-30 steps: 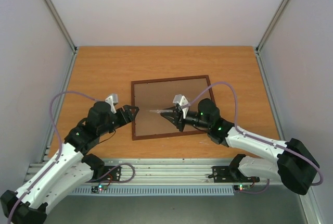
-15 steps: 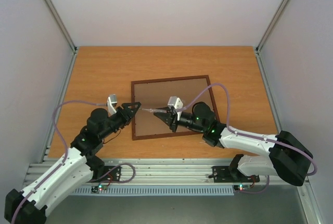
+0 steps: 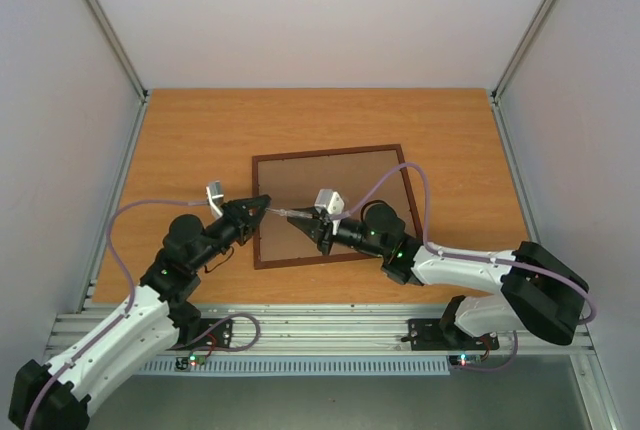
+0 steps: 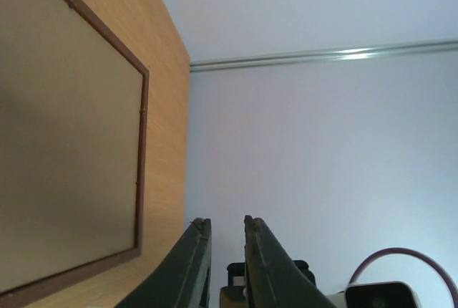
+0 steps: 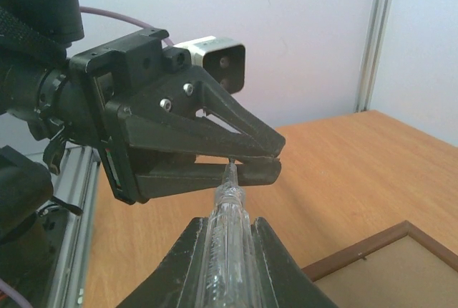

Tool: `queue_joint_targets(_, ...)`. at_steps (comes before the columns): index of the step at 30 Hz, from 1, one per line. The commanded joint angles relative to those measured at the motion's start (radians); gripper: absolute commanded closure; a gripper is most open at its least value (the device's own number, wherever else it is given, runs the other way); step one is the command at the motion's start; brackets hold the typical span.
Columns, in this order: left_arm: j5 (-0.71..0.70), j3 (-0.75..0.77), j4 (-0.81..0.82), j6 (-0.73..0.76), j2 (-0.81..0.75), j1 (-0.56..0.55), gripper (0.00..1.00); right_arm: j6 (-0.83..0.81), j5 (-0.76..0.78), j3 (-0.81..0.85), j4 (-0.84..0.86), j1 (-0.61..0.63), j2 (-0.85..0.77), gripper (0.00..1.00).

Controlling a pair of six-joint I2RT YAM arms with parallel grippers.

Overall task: Take the photo out of the frame
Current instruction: Adjust the screwdriver.

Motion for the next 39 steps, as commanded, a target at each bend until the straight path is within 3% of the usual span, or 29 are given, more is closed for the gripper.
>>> queue_joint_targets(1, -0.001, -0.038, 0.118, -0.047, -0.029, -0.003, 0.88, -0.024, 0.012, 0.008, 0.077, 0.011, 0.042, 0.98)
queue_joint_targets(5, -0.031, -0.059, 0.114, -0.054, -0.062, -0.003, 0.99, -0.004, 0.006, 0.009, 0.056, 0.011, 0.04, 0.95)
queue_joint_targets(9, -0.061, -0.07, 0.088, -0.035, -0.093, -0.003, 0.99, -0.018, 0.012, 0.023, -0.089, 0.011, -0.009, 0.85)
queue_joint_targets(13, -0.092, -0.072, 0.031, -0.002, -0.125, -0.003, 1.0, -0.046, 0.012, 0.077, -0.331, 0.011, -0.075, 0.66)
queue_joint_targets(16, -0.117, -0.071, -0.034, 0.037, -0.151, -0.002, 1.0, -0.063, 0.009, 0.167, -0.573, 0.01, -0.102, 0.58)
queue_joint_targets(21, -0.143, -0.063, -0.105, 0.099, -0.178, -0.003, 1.0, -0.08, -0.003, 0.363, -0.945, 0.011, -0.068, 0.57)
queue_joint_targets(27, -0.151, -0.066, -0.11, 0.116, -0.172, -0.003, 1.0, -0.107, 0.048, 0.559, -1.241, 0.05, 0.045, 0.56)
queue_joint_targets(39, -0.151, -0.078, -0.106, 0.12, -0.178, -0.003, 1.0, -0.155, 0.134, 0.716, -1.395, 0.077, 0.202, 0.59)
